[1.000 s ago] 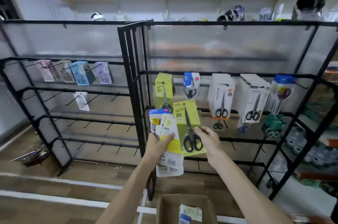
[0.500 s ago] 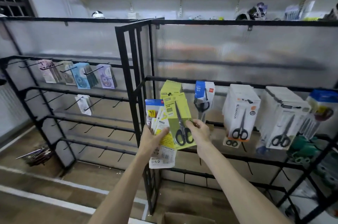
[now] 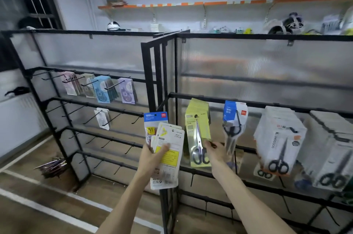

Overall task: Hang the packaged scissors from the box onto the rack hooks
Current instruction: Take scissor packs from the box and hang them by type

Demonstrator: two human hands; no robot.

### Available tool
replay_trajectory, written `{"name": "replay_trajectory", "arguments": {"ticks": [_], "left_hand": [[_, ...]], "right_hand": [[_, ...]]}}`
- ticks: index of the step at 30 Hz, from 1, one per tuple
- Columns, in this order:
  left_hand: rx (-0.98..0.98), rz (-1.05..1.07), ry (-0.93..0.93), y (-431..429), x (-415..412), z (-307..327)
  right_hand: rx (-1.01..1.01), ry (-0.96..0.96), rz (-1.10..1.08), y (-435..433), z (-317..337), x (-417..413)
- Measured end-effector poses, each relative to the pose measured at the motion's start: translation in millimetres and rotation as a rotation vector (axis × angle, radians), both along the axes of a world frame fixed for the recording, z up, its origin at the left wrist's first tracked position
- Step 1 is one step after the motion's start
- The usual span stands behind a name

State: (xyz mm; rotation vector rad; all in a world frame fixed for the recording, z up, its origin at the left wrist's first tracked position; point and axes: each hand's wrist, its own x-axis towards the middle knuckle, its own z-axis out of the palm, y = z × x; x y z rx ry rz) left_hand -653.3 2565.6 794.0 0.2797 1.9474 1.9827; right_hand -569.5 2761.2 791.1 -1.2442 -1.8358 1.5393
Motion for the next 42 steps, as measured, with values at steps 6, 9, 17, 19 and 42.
{"name": "replay_trajectory", "arguments": {"ticks": [6, 9, 17, 19, 42], "left_hand": [[0.049, -0.096, -0.005, 3.8, -13.7, 17.7], [0.084, -0.152, 0.007, 16.9, -10.9, 22.1], [0.189, -0.332, -0.080, 44.6, 22.9, 14.8], [0.178, -0.357, -0.094, 49.5, 32.9, 5.0], [0.096, -0.582, 0.190, 167.1, 204.4, 12.5]], "right_hand": [[0.340, 0.064, -0.082, -32.1, 7.7, -2.7], [0.119, 0.274, 0.162, -59.7, 33.3, 6.4], [0.016, 0.248, 0.009, -39.7, 40.1, 46.1], [-0.039, 0.251, -0.061, -36.7, 33.5, 63.3], [0.059, 0.341, -0.246, 26.7, 48.9, 258.0]]}}
